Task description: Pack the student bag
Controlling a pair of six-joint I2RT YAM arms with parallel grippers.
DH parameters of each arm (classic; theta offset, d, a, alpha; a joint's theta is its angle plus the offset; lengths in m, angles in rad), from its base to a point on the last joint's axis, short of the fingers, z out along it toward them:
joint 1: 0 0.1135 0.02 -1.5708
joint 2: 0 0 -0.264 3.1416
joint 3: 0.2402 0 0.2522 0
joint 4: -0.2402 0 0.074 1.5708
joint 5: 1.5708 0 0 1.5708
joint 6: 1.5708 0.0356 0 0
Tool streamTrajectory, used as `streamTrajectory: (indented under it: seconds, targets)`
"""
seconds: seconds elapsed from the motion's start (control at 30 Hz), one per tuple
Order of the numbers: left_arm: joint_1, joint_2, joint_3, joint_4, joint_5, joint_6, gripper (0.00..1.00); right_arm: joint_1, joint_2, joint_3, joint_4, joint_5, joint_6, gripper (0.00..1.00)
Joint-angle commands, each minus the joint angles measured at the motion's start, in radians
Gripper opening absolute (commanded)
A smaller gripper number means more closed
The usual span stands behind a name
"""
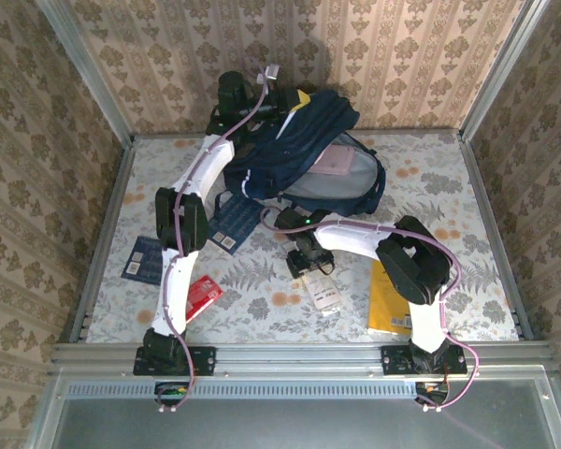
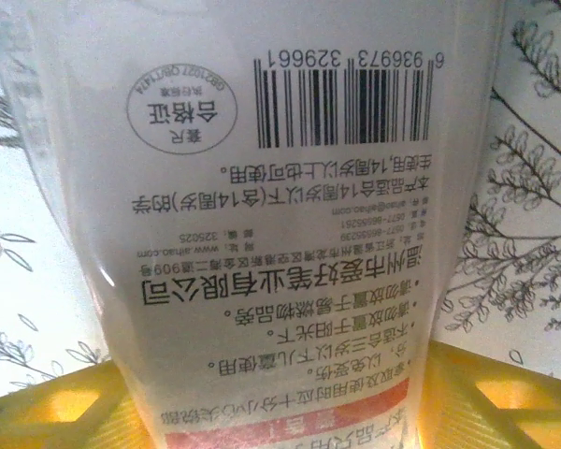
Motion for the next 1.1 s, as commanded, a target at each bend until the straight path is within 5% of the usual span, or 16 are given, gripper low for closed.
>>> streamTrajectory:
  seconds: [0.0,0.5,0.63,0.77,1.07]
  targets:
    - [0.002,-0.077,0.076,0.140,0.020,-0.008,0.00,0.003,-0.032,-0.029,-0.066,-0.007,-0.010,0.63]
    - [0.014,-0.074,0.080,0.152,0.017,-0.019,0.00,-0.020,-0.312,-0.070,-0.070,-0.052,0.013,0.64]
    - [0.014,-0.070,0.080,0.158,0.015,-0.025,0.00,-0.041,-0.328,-0.110,-0.075,-0.022,0.024,0.81]
    - [0.012,-0.076,0.065,0.134,0.013,-0.006,0.00,-0.057,-0.315,-0.144,-0.046,-0.013,0.011,0.84]
    - [-0.054,-0.089,-0.051,-0.178,-0.059,0.267,0.03,-0.199,-0.521,-0.346,0.298,-0.291,0.071,0.77]
